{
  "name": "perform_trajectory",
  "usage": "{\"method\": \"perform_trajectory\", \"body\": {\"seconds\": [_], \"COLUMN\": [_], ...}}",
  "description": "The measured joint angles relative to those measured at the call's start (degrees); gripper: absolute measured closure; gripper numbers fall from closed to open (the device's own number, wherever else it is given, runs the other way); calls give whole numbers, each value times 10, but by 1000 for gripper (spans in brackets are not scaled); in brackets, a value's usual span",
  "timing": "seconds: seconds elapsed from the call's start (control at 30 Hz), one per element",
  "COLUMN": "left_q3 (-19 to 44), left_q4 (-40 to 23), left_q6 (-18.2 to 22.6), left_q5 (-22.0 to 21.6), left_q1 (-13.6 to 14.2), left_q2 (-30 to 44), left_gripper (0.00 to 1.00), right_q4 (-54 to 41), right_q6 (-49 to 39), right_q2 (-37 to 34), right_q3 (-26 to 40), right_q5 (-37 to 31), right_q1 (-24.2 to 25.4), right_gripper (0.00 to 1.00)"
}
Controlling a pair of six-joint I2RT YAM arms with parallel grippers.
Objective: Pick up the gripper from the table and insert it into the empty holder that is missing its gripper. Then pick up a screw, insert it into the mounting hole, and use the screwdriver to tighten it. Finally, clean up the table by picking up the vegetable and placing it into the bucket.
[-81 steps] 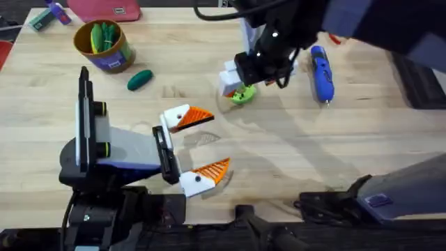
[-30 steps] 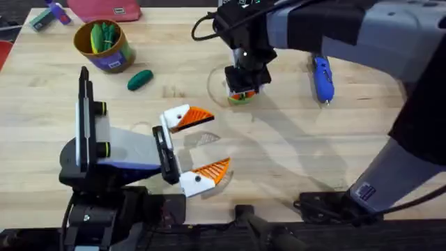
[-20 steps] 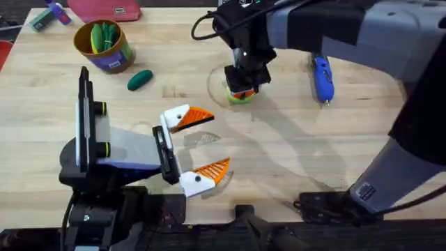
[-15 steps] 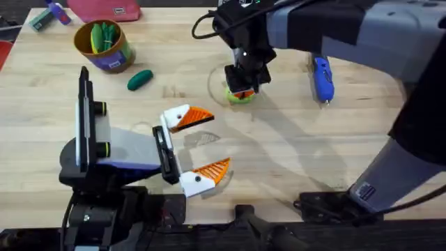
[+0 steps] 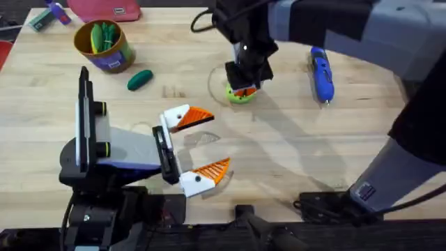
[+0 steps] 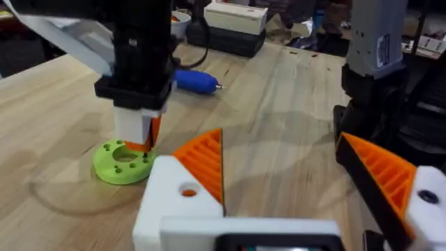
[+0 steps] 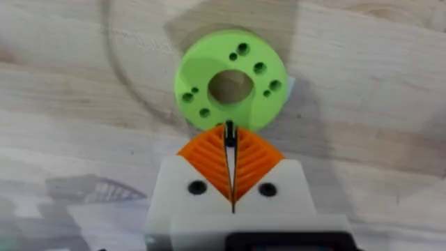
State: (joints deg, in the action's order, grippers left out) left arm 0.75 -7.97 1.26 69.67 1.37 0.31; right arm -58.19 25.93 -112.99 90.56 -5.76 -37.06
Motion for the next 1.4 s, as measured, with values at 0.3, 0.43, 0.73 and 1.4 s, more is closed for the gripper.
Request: {"method": "perform_trajectory", "body": {"seconds": [0.3,0.43,0.73,1.4], "left_q3": [0,0,0,0], "left_q4": [0,0,0,0], "left_q6": [0,0,0,0], "left_q5": [0,0,0,0], "left_q1": [0,0,0,0], "left_q2": [0,0,0,0], "left_gripper": [14,15,15,13], "right_q4": [-108,-142,-166,-193], "right_q6": [-3,-15,-80,-244], "right_q2": [36,65,137,177], "right_q3": [128,180,212,219], "right_q5": [0,0,0,0], "right_q1": [0,0,-17,-122], "right_gripper": [995,995,995,995]}}
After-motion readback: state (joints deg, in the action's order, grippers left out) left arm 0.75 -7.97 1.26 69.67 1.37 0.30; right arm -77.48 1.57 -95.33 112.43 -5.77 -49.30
